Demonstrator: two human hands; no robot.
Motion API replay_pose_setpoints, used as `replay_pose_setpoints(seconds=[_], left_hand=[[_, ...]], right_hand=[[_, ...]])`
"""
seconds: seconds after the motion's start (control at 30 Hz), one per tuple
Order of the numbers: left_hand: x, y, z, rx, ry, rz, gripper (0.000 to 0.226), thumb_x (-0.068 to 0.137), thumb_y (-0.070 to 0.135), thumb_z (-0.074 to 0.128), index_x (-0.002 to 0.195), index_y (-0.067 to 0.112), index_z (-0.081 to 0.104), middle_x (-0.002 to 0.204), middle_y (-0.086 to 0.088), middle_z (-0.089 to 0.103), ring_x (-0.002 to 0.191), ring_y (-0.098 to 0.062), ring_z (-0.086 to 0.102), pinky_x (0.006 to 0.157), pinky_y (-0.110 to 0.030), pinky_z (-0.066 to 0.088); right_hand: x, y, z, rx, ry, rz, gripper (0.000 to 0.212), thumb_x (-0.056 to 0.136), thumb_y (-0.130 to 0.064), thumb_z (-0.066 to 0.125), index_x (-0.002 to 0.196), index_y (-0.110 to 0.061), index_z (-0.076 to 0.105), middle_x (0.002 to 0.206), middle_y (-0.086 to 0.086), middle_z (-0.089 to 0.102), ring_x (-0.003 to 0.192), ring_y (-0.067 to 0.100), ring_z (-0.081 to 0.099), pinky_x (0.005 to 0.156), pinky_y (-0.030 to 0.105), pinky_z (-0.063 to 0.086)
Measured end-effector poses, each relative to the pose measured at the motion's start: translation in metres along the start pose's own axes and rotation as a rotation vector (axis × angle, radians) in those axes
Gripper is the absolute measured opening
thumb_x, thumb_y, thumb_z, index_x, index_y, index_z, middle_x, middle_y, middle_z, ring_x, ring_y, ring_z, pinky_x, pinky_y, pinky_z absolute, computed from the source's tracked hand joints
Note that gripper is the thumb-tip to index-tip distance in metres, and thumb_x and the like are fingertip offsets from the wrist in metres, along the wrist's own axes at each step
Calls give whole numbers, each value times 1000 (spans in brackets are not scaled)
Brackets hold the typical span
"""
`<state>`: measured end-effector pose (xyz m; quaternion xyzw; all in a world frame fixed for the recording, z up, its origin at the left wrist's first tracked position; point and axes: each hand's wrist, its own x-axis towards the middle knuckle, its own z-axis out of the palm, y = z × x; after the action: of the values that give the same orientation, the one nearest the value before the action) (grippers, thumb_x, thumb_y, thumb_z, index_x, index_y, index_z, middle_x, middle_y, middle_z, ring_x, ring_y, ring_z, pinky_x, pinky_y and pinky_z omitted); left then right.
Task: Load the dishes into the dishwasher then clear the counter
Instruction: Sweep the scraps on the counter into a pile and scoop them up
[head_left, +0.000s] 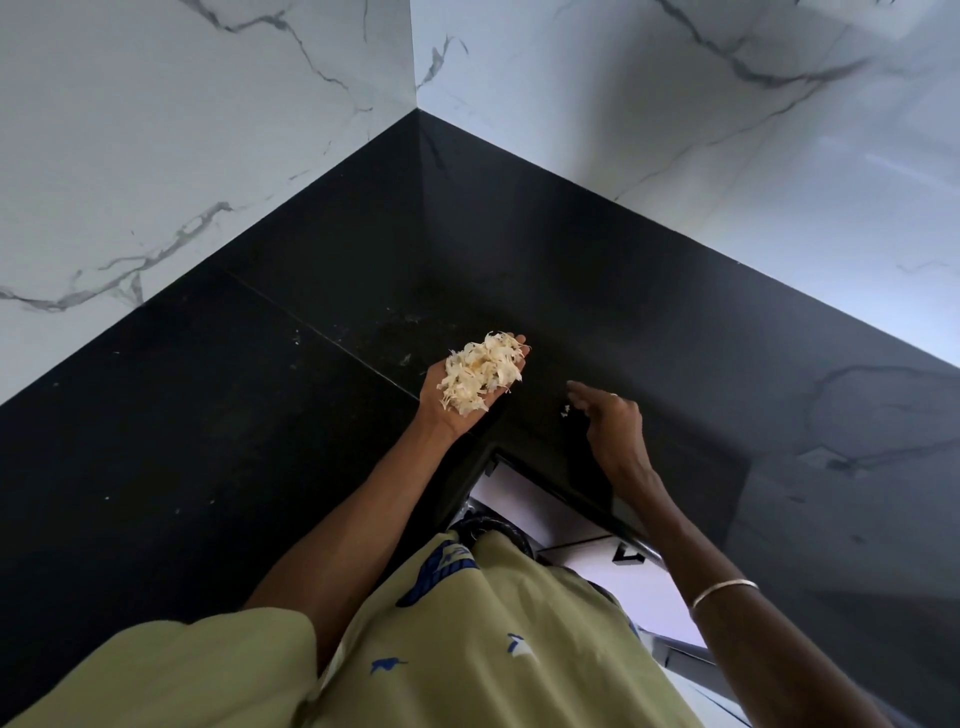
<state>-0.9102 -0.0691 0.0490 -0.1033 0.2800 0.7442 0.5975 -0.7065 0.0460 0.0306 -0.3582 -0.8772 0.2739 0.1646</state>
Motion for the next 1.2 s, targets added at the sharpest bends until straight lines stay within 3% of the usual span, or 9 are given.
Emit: replay_pose_setpoints(seconds=[0.13, 0.37, 0.53, 0.73, 0.87, 1.0, 1.1, 1.13, 1.2], left_hand=[[-2, 0, -1, -21, -31, -4, 58, 99, 18, 29, 150, -7, 20, 155, -28, 27, 144, -39, 28, 120, -47, 24], [-3, -3, 5, -22, -13, -56, 56, 104, 26, 18, 148, -9, 26, 152, -29, 32, 143, -39, 30, 120, -46, 22], [-2, -5, 8, -5, -69, -44, 56, 100, 18, 25, 149, -8, 23, 154, -29, 28, 144, -39, 27, 122, -46, 18], [0, -5, 13, -5, -44, -72, 55, 105, 24, 13, 149, -8, 25, 153, -28, 30, 143, -39, 30, 119, -47, 23], [-2, -8, 17, 24, 2, -47, 54, 105, 22, 14, 148, -8, 26, 152, -28, 31, 143, -38, 30, 119, -46, 23], [-2, -9, 21, -1, 33, -71, 54, 104, 23, 18, 150, -5, 25, 154, -24, 30, 144, -37, 29, 119, -44, 25], [-3, -12, 21, -35, 39, -83, 54, 104, 25, 23, 150, -3, 27, 155, -21, 31, 144, -36, 29, 118, -43, 26], [-2, -13, 20, -51, 0, -97, 54, 104, 24, 20, 149, -5, 26, 154, -25, 31, 144, -37, 28, 120, -44, 22], [-3, -15, 18, -9, 89, -105, 54, 103, 21, 19, 147, -8, 29, 151, -28, 34, 143, -37, 30, 121, -44, 20]], right_hand=[[-1, -3, 3, -78, -64, -35, 47, 92, 4, 56, 136, -10, 54, 127, 7, 62, 114, 15, 61, 95, 20, 48], [-4, -11, 6, -162, -73, -14, 43, 94, -4, 58, 136, -9, 55, 124, 9, 64, 112, 19, 62, 89, 18, 41], [4, -14, 4, -178, -70, 47, 42, 95, -6, 56, 137, -12, 55, 115, 8, 69, 103, 15, 66, 84, 16, 41], [1, -19, 3, -245, -118, 53, 51, 98, -13, 52, 147, -13, 38, 93, 10, 68, 72, 17, 63, 61, 21, 42], [-4, -15, 8, -218, -157, 102, 57, 100, -18, 48, 151, -13, 22, 94, 11, 59, 72, 17, 57, 62, 31, 52], [-16, -11, 4, -162, -159, 157, 62, 97, -10, 53, 151, -11, 22, 95, 9, 61, 70, 10, 55, 58, 16, 41], [-25, -9, -11, 9, -78, 312, 62, 92, -2, 59, 148, -8, 31, 98, 0, 67, 78, 2, 60, 56, 4, 41], [-26, -12, -17, 84, -34, 368, 64, 92, -2, 61, 148, -8, 32, 98, -2, 68, 82, -1, 62, 60, 2, 43], [-24, -28, -26, 211, 75, 392, 67, 90, -2, 64, 149, -8, 32, 94, -8, 70, 80, -12, 61, 73, 0, 45]])
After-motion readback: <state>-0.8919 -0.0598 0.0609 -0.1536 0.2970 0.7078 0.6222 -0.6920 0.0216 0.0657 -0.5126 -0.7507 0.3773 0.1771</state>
